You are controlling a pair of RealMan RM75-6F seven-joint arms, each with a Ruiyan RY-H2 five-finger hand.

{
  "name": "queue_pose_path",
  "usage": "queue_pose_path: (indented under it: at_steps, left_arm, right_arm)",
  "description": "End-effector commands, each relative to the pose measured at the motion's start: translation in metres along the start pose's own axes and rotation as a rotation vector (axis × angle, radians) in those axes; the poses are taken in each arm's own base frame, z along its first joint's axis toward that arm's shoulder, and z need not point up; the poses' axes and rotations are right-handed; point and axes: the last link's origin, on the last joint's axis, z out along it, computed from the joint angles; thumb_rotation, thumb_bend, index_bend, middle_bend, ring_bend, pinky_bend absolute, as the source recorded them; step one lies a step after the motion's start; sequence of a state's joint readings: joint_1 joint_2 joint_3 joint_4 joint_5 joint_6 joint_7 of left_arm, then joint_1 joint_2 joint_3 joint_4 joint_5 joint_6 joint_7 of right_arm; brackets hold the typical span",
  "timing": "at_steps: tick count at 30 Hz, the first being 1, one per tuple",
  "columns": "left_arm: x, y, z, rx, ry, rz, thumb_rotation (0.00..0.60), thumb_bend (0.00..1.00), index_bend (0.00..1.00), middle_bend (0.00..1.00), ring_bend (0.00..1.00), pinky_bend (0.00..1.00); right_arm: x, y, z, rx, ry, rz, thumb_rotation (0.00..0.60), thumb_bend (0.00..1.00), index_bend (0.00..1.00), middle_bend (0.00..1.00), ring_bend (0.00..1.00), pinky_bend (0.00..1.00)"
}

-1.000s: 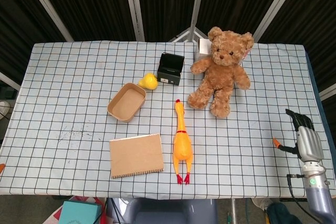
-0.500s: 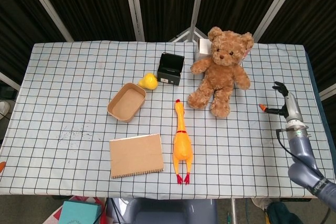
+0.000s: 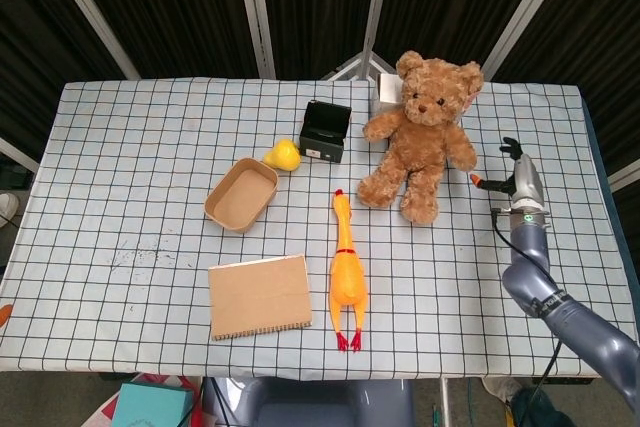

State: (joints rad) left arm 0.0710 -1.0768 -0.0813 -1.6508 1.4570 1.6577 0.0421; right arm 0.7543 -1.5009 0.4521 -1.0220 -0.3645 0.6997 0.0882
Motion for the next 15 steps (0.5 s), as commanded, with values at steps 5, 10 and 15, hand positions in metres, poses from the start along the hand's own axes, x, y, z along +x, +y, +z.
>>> queue_pose_path:
  at_steps: [5, 10, 15]
  left_arm:
    - [-0.002, 0.001, 0.002, 0.0, -0.009, 0.008, 0.6, 0.27, 0.22, 0.0, 0.0, 0.13]
    - [-0.004, 0.002, 0.004, 0.004, -0.015, 0.014, 0.6, 0.27, 0.22, 0.0, 0.0, 0.14]
    - [-0.005, 0.002, 0.006, 0.007, -0.019, 0.018, 0.6, 0.27, 0.22, 0.0, 0.0, 0.13]
  right_arm:
    - [-0.018, -0.007, 0.0, 0.0, -0.036, 0.022, 0.6, 0.24, 0.12, 0.18, 0.12, 0.0]
    - [-0.023, -0.011, 0.002, 0.001, -0.027, 0.038, 0.6, 0.24, 0.12, 0.18, 0.14, 0.0]
    - [-0.028, -0.018, 0.005, 0.003, -0.013, 0.037, 0.6, 0.24, 0.12, 0.21, 0.16, 0.0]
